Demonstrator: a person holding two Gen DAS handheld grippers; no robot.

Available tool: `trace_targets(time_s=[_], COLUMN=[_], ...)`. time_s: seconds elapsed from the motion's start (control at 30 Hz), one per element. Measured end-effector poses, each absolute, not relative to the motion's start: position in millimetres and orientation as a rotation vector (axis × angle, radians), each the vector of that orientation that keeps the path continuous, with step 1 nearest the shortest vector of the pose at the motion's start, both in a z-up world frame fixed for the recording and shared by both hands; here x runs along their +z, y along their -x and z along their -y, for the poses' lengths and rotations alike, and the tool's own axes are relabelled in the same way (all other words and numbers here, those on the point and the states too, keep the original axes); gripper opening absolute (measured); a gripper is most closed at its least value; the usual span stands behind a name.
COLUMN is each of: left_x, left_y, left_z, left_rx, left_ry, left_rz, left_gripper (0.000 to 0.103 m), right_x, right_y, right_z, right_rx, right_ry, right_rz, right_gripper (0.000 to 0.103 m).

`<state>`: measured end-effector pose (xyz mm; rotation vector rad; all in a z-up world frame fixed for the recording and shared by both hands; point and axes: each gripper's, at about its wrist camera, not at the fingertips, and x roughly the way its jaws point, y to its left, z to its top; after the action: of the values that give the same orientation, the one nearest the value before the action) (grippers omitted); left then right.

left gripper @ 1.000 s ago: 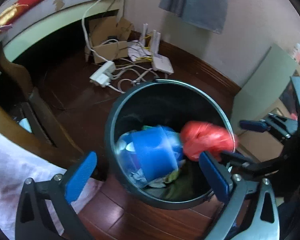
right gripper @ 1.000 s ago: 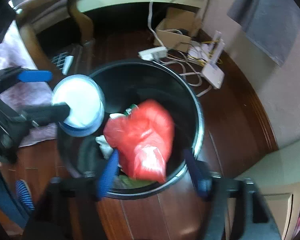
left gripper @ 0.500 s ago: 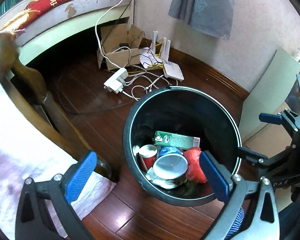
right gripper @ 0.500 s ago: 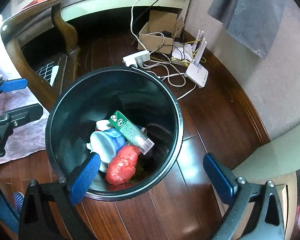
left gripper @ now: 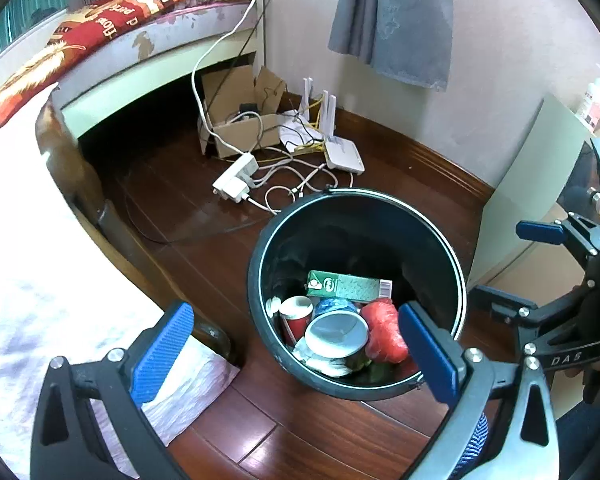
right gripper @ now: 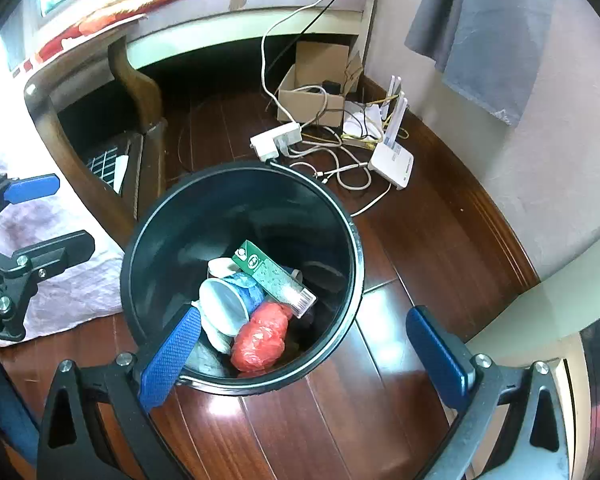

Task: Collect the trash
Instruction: 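Move both tools back to the cloth bundle and blue mask on the bed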

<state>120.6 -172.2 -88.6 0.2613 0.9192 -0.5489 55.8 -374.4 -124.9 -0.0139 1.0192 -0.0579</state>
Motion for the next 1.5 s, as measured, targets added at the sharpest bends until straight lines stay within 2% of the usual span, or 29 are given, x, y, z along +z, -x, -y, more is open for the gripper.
trace_targets(time_s=[0.97,1.5], left_x=[-10,25], left_y=[-77,-91], left_z=[119,39], left_rx=[-0.427,-0.270], left_ry=[-0.163,-0.087], left_rz=[-0.764,-0.670], left_gripper=[0.103,0.103], right_x=[-39,6], right_y=[-28,-55], right_z=[330,250], right_rx=[0.009,0.142], right_ry=[0.042,0.119], right_rz=[-0.834,-0.700], right_gripper=[0.103,0.103])
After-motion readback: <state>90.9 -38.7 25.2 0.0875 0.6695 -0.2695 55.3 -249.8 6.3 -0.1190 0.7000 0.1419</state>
